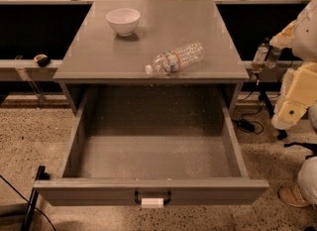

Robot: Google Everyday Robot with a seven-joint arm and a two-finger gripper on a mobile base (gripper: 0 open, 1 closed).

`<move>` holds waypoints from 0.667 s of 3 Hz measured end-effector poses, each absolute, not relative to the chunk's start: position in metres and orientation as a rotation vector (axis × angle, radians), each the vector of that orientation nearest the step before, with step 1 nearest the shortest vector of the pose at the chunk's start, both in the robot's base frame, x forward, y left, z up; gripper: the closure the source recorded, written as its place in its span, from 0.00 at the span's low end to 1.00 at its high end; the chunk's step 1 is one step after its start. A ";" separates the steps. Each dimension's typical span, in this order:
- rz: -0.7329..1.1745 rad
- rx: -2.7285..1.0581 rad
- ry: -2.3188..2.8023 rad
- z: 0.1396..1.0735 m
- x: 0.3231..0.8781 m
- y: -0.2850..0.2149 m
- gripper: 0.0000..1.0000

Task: Place water bottle into top drawer

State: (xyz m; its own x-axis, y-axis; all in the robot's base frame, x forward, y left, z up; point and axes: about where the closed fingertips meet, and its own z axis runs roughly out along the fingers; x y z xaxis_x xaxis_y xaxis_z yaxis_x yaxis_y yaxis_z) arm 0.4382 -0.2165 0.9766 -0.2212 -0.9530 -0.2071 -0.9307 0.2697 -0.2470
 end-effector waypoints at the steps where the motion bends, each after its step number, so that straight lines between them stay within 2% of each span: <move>1: -0.103 -1.737 2.221 0.976 0.440 -0.215 0.00; 2: -0.126 -1.859 2.121 0.968 0.461 -0.203 0.00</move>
Offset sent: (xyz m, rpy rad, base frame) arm 0.0477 0.0276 -0.0225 -0.0745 -0.0217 0.2549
